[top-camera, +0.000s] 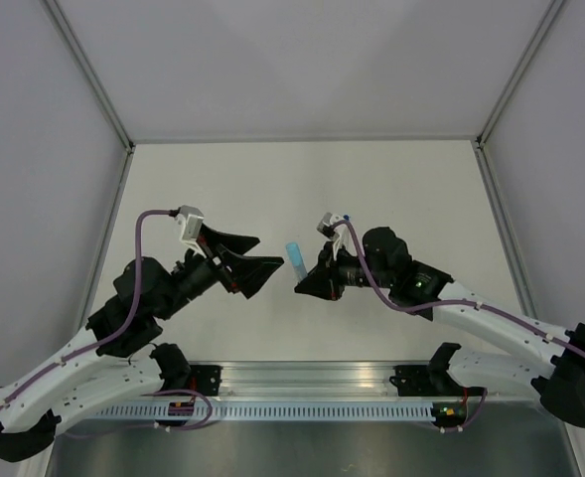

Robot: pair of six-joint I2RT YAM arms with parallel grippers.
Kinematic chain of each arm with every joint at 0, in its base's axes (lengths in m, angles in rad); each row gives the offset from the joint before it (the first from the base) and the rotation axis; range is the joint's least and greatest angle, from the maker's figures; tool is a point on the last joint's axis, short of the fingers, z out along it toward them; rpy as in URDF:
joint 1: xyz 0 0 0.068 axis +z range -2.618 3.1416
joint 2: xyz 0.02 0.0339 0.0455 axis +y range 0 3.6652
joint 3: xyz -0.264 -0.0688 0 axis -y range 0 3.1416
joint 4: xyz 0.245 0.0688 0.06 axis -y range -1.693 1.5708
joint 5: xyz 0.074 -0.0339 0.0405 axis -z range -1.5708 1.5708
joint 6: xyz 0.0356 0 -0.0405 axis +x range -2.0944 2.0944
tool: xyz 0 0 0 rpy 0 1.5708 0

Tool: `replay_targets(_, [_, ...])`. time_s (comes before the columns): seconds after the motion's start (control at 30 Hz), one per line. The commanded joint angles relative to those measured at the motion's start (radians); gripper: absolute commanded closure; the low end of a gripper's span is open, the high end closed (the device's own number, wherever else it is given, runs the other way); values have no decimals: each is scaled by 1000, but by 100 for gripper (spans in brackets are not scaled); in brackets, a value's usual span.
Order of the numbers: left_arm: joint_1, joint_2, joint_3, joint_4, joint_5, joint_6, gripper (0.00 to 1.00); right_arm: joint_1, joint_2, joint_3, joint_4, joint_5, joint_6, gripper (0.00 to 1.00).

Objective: Insert the pens into the pen caps

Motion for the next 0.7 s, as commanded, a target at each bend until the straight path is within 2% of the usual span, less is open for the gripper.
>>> replay_targets(0.0, [-2, -16, -86, -66, -191, 16, 0, -7, 76, -22, 151, 178, 165, 100])
replay_targets(0.03, [-2, -7, -116, -50, -202, 16, 0, -8, 104, -21, 160, 252, 193, 100])
replay_targets(0.17, [-2, 68, -234, -6, -308, -12, 0, -46, 300, 42, 125, 372, 287, 100])
replay_targets(0.27, [-2, 82, -242, -12, -340, -3, 0, -103, 410, 105, 109, 381, 335, 100])
replay_targets(0.5, [-2, 30, -256, -64, -513, 58, 0, -177, 599, 228, 68, 424, 382, 100])
replay_targets(0.67, [-2, 10, -272, -59, -526, 48, 0, -215, 731, 281, 39, 416, 392, 100])
